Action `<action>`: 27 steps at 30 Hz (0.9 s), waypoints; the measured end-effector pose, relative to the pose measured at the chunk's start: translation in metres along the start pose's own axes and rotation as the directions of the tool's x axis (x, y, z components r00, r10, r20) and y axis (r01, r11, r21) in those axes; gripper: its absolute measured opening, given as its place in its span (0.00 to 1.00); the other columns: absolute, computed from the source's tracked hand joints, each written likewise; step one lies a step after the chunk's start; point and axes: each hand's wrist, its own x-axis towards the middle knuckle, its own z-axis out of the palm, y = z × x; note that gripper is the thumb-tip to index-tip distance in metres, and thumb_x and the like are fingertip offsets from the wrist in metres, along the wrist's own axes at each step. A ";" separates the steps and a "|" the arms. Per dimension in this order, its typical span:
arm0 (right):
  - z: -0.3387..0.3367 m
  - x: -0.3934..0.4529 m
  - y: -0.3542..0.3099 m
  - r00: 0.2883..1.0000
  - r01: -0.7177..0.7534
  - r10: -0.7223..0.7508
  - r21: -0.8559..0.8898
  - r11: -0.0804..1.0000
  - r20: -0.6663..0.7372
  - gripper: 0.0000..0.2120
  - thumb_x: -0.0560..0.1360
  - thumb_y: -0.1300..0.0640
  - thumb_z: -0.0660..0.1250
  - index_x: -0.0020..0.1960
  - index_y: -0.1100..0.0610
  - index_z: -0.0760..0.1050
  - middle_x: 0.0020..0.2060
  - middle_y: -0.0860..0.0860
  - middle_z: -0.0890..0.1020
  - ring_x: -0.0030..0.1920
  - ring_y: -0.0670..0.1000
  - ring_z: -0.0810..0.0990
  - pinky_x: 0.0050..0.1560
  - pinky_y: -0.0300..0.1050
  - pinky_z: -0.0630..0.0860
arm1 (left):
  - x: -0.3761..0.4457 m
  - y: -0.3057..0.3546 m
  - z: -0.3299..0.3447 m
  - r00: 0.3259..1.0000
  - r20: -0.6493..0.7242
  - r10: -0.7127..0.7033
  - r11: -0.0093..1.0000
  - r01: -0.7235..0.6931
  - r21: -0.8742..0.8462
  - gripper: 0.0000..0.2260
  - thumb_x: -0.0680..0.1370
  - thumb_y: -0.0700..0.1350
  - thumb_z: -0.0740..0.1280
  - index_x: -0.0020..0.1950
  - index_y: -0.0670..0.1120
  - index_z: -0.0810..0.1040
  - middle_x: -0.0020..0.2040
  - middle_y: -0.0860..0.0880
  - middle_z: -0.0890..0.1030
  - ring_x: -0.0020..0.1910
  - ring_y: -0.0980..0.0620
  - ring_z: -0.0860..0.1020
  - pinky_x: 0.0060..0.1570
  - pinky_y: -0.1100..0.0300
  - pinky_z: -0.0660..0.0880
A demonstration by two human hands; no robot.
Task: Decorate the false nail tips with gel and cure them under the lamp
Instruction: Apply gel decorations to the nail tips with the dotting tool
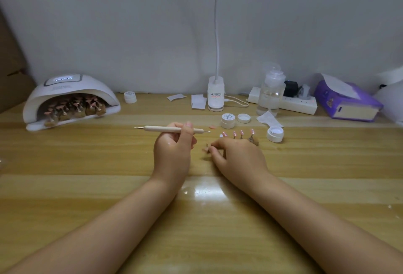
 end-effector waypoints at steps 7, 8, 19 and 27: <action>-0.001 -0.004 -0.004 0.998 0.051 -0.050 0.026 0.998 -0.046 0.12 0.74 0.49 0.62 0.55 0.49 0.79 0.40 0.49 0.83 0.46 0.53 0.81 0.40 0.43 0.73 | 0.001 -0.001 0.000 1.000 -0.006 -0.001 1.000 0.001 -0.007 0.13 0.80 0.45 0.62 0.36 0.47 0.75 0.25 0.57 0.75 0.29 0.62 0.72 0.34 0.69 0.71; -0.002 -0.005 -0.004 0.997 0.063 -0.061 0.036 0.997 -0.046 0.13 0.73 0.51 0.62 0.55 0.48 0.79 0.40 0.49 0.83 0.46 0.52 0.81 0.39 0.43 0.72 | 0.001 -0.001 0.000 1.000 -0.008 -0.001 1.000 0.001 -0.008 0.13 0.80 0.45 0.62 0.36 0.47 0.75 0.25 0.57 0.75 0.29 0.61 0.72 0.34 0.69 0.71; -0.011 -0.004 -0.002 0.936 0.327 -0.330 0.045 0.944 0.124 0.09 0.79 0.51 0.61 0.52 0.51 0.79 0.46 0.48 0.78 0.48 0.52 0.76 0.38 0.45 0.69 | 0.004 0.001 -0.001 0.999 -0.041 -0.029 0.999 0.028 -0.018 0.13 0.80 0.45 0.62 0.35 0.48 0.75 0.25 0.57 0.76 0.29 0.60 0.73 0.39 0.61 0.72; -0.017 -0.006 0.006 0.963 0.257 -0.269 0.215 0.942 0.025 0.05 0.79 0.57 0.61 0.51 0.56 0.74 0.45 0.47 0.79 0.46 0.50 0.76 0.45 0.47 0.71 | 0.005 0.003 -0.003 0.998 -0.055 -0.015 1.000 0.014 -0.004 0.12 0.80 0.45 0.62 0.37 0.46 0.75 0.26 0.58 0.76 0.29 0.62 0.73 0.36 0.68 0.72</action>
